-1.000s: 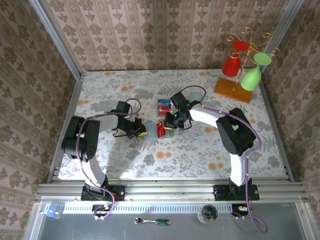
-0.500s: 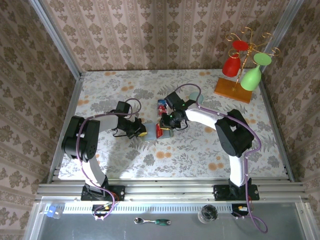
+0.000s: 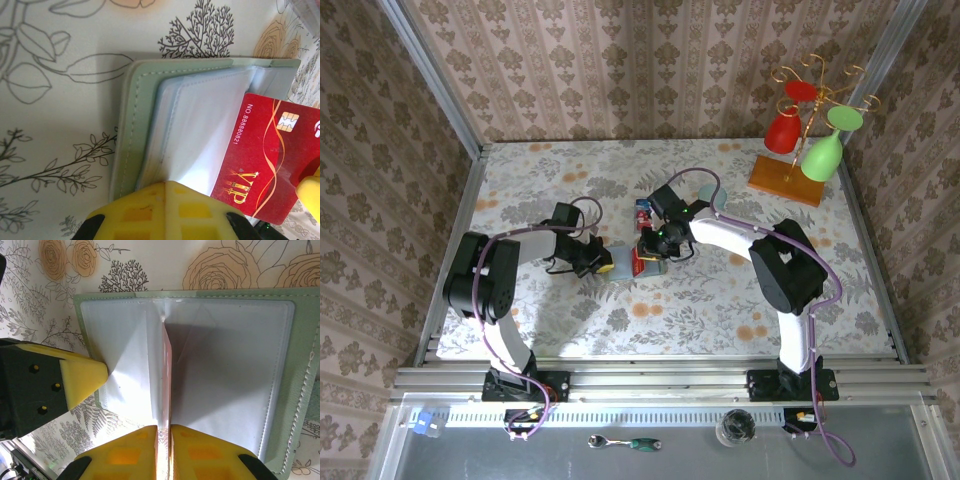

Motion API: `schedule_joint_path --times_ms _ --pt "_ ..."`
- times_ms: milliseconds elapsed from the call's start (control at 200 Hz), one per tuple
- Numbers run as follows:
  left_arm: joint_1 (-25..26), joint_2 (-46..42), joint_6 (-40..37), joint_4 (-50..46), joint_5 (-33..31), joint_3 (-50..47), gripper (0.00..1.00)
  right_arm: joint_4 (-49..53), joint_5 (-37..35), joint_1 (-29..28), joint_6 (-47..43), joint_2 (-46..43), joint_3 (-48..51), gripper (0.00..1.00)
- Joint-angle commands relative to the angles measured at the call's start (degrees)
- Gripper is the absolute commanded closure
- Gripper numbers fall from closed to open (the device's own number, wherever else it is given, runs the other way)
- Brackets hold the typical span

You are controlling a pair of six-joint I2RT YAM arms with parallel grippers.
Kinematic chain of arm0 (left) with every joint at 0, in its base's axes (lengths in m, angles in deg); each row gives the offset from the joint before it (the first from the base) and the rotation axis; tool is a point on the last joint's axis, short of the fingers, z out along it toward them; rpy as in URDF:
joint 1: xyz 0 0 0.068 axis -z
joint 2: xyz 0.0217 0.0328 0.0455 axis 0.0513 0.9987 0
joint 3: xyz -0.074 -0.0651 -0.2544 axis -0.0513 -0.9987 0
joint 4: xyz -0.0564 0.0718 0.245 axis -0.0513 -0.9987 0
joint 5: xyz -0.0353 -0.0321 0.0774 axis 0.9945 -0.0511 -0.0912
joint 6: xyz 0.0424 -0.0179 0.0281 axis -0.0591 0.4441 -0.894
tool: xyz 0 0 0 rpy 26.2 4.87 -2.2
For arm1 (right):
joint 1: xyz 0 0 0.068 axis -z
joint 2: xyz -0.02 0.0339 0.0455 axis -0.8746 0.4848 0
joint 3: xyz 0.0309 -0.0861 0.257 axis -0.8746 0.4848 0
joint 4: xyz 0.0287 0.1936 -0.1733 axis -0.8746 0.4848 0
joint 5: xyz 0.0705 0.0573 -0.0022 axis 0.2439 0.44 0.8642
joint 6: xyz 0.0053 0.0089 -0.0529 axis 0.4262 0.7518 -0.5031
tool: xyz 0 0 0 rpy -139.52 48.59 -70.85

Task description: Take the credit cards out of the card holder

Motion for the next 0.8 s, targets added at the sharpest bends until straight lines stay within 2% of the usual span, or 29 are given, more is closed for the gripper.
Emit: schedule_joint_path --times_ms 0,220,485,615,795 --pt "-0.42 0.84 -0.75 -1.47 -1.5 -1.33 1.0 1.49 -0.84 -0.42 0.86 0.68 -0.92 0.86" --pt "-0.6 0.68 -0.84 -1.3 -1.5 -1.31 1.0 1.19 -1.19 -0.51 0.7 0.07 -1.01 0.92" --pt "-0.6 1.21 -0.83 -0.85 -1.5 -1.04 1.0 1.58 -3.17 -0.33 -2.25 -3.7 -0.66 0.95" --pt "-0.61 1.32 -1.01 -0.95 -0.07 -0.68 1.0 3.94 -2.58 -0.11 -7.83 -4.87 -1.8 0.95" --pt "-0.78 1.58 -1.31 -1.03 0.26 -0.53 1.0 11.36 -4.79 0.7 -21.08 -5.88 -4.65 0.98"
